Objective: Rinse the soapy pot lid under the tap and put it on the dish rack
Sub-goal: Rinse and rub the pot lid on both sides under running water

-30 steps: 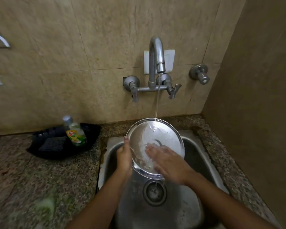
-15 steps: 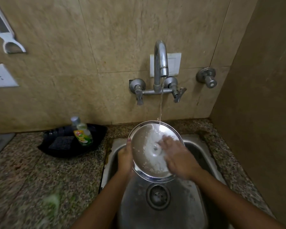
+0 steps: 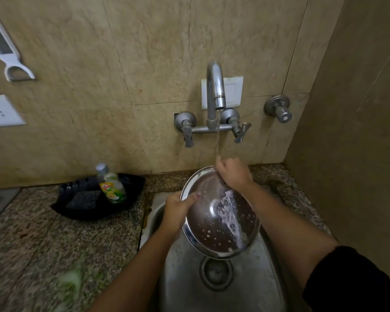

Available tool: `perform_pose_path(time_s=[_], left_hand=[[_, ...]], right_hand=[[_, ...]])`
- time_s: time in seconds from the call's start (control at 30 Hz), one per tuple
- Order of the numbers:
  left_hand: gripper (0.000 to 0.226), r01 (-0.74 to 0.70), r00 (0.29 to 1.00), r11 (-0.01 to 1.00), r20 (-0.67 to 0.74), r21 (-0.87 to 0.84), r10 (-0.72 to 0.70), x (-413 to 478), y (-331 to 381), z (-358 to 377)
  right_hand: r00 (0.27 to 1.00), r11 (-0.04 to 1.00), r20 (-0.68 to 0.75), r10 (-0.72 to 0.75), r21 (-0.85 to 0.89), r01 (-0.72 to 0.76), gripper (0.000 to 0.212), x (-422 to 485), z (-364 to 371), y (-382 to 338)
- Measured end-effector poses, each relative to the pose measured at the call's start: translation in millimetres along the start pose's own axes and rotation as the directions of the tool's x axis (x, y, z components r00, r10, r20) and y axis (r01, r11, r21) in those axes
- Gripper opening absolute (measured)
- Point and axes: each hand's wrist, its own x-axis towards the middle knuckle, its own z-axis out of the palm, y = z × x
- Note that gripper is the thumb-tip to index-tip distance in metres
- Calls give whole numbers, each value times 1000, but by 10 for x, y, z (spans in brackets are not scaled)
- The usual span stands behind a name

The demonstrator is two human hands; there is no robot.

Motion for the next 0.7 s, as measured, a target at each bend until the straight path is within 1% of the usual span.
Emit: perform_pose_path(time_s=[0.03, 0.07, 0.1, 0.13, 0.17, 0.2, 0.23, 0.27, 0.3, 0.33, 0.37, 0.4, 0.43, 0.5, 0.53, 0.57, 0.6, 0.67, 0.7], left_hand=[[9, 24, 999, 1000, 30, -7, -24, 22, 18, -14], [13, 47, 996, 999, 76, 11, -48, 58, 39, -15], [18, 51, 989, 997, 134, 61, -59, 97, 70, -6], [22, 34, 981, 992, 186, 119, -56, 132, 93, 15], [22, 6, 975, 988, 218, 157, -41, 151, 119, 48], [22, -12, 974, 988, 224, 155, -23, 159, 128, 77], [23, -6, 978, 993, 208, 114, -18, 161, 121, 90], [23, 10, 984, 998, 178, 59, -20, 159, 111, 87], [22, 30, 990, 1000, 139, 6, -30, 159, 95, 72], [22, 51, 992, 998, 116, -45, -46, 162, 75, 49], [23, 80, 990, 994, 117, -73, -72, 173, 55, 23], [25, 107, 985, 990, 148, -87, -93, 186, 56, 11], [26, 122, 976, 989, 189, -85, -104, 196, 86, 13], [24, 101, 957, 994, 279, -48, -83, 213, 156, 57], [22, 80, 949, 996, 307, -25, -69, 219, 182, 83], [20, 67, 946, 998, 320, -19, -58, 219, 198, 95], [21, 71, 948, 997, 314, -33, -57, 211, 197, 95], [21, 97, 966, 992, 250, -85, -73, 205, 165, 50], [22, 103, 974, 988, 215, -112, -77, 192, 146, 24]], right_hand=[[999, 999, 24, -24, -40, 25, 60, 5, -24, -33], [992, 991, 74, -98, -86, 104, 58, 1, -47, -129], [968, 968, 153, -197, -124, 216, 56, -24, -24, -238], [926, 932, 235, -295, -144, 333, 53, -81, 6, -348], [894, 904, 287, -345, -152, 398, 51, -114, 46, -400], [890, 899, 293, -351, -162, 407, 50, -106, 68, -368], [924, 940, 261, -280, -121, 319, 51, -68, 76, -272], [966, 986, 204, -159, -25, 167, 52, -28, 50, -149], [989, 997, 149, 1, 74, -12, 53, 0, -10, -26], [987, 982, 107, 121, 131, -134, 54, 10, -74, 65], [983, 979, 73, 166, 107, -173, 53, 12, -113, 107], [989, 990, 65, 130, 49, -133, 53, 13, -127, 88], [994, 998, 88, 65, -14, -64, 54, 10, -126, -11], [987, 988, 139, -79, -119, 96, 54, -51, -63, -252], [984, 983, 138, -111, -130, 129, 52, -60, -23, -304], [989, 989, 118, -93, -107, 106, 49, -54, 3, -291], [997, 999, 74, -30, -40, 33, 46, -53, 13, -238], [985, 976, -41, 169, 148, -162, 43, -50, -16, -41], [965, 945, -82, 250, 240, -224, 40, -52, -51, 41]])
